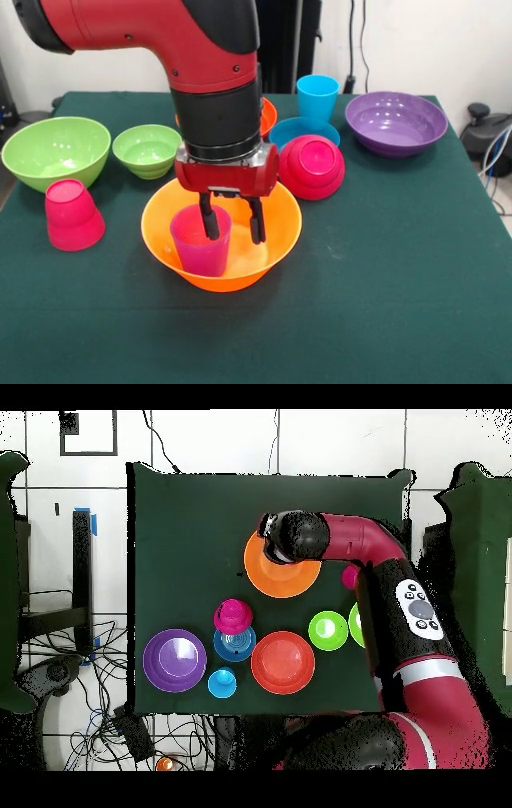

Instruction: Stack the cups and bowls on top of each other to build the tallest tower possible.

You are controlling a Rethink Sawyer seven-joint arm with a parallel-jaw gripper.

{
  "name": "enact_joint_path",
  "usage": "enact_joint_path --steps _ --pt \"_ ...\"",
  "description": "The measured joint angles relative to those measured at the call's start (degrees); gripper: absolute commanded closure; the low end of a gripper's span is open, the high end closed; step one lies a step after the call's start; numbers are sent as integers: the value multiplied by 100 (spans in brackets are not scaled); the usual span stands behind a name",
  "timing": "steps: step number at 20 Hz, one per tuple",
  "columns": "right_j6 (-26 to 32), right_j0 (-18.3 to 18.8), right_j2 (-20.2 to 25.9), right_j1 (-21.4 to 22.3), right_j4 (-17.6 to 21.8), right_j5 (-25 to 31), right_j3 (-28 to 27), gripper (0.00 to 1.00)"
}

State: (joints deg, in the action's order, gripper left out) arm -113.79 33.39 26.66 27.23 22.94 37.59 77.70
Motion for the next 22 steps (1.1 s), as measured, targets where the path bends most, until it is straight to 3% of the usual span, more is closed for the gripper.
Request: enact_joint_path --steps 13,14,22 --pt "0 -276 -135 -33 134 0 -7 0" --pt "0 -276 -149 -40 144 -1 -14 100" --pt "0 -276 -205 -48 153 0 -25 100"
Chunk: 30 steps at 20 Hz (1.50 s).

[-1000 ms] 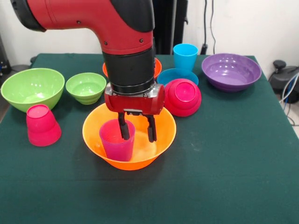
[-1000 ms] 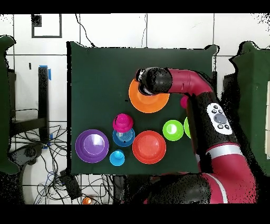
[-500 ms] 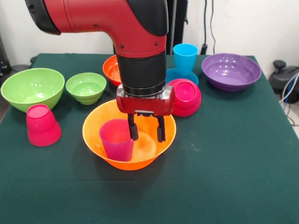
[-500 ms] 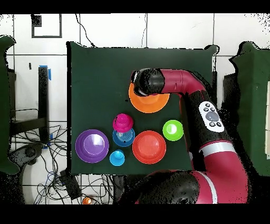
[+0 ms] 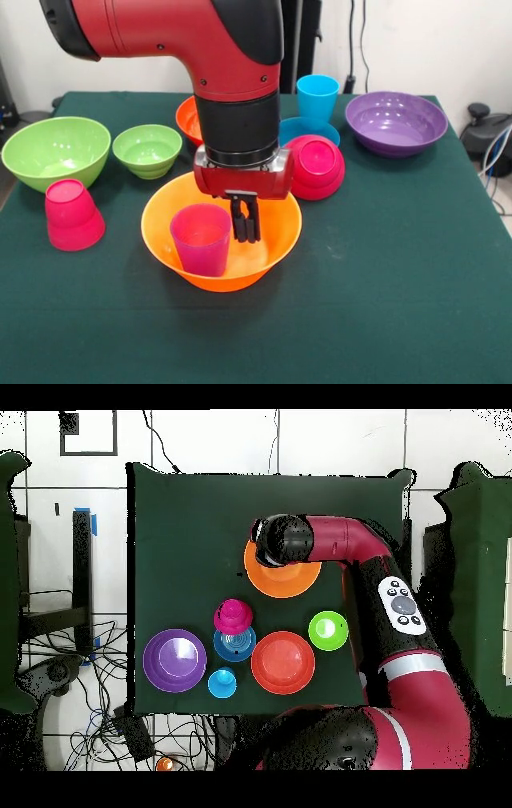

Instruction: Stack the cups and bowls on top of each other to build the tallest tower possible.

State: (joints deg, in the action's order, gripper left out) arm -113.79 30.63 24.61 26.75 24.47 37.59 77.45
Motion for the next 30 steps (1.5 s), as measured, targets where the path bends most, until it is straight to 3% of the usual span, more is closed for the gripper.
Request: enact_joint_path --steps 16,17,30 --pt "0 -67 -418 200 31 0 80 100" --pt "0 -72 -501 315 31 0 94 0" --pt "0 -55 -660 532 27 -63 110 0"
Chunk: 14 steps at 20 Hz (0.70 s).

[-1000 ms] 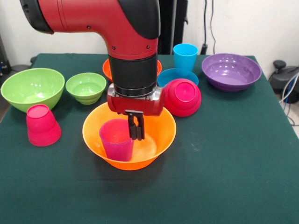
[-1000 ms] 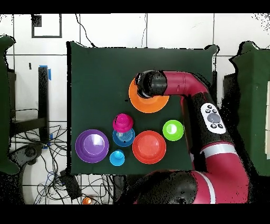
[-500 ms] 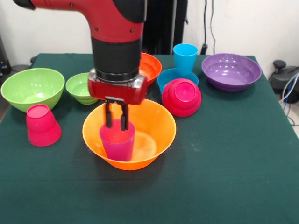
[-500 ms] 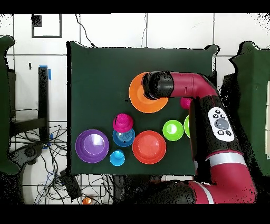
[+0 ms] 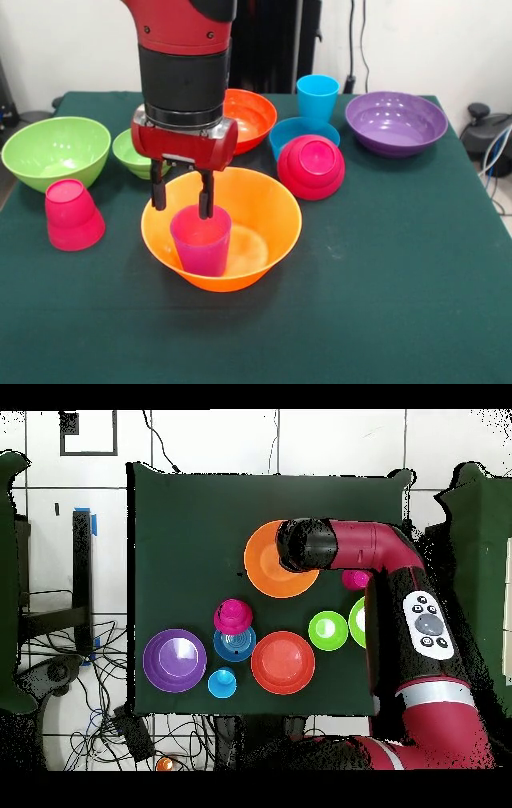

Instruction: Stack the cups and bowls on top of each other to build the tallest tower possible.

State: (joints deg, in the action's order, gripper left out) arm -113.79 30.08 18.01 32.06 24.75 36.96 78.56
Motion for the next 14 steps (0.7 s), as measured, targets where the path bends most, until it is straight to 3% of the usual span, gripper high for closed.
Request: enact_joint_path --steps 14 --pt "0 133 27 -327 0 -775 35 0"
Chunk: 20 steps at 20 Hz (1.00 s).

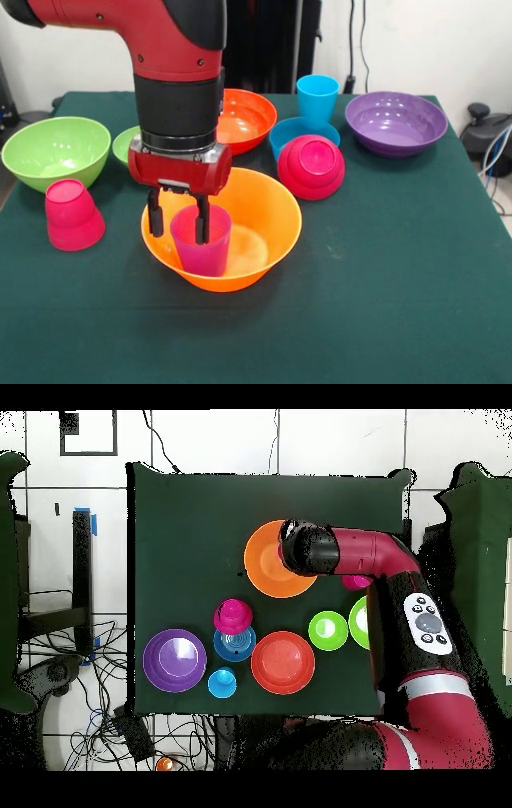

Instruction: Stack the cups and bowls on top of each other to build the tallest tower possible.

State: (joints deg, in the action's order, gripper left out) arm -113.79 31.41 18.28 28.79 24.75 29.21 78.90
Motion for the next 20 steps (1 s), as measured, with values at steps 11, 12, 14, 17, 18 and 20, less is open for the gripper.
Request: enact_joint_path --steps 11,12,14,17,18,20 --pt "0 -4 0 -178 0 -2 12 0" --pt "0 -8 0 -187 0 -2 18 0" --pt "0 -21 0 -182 -2 -4 35 0" --pt "0 -56 0 -133 -67 -2 92 0" --pt "0 -64 0 -124 -78 -2 101 0" --pt "0 -106 0 -83 -106 -2 131 0"
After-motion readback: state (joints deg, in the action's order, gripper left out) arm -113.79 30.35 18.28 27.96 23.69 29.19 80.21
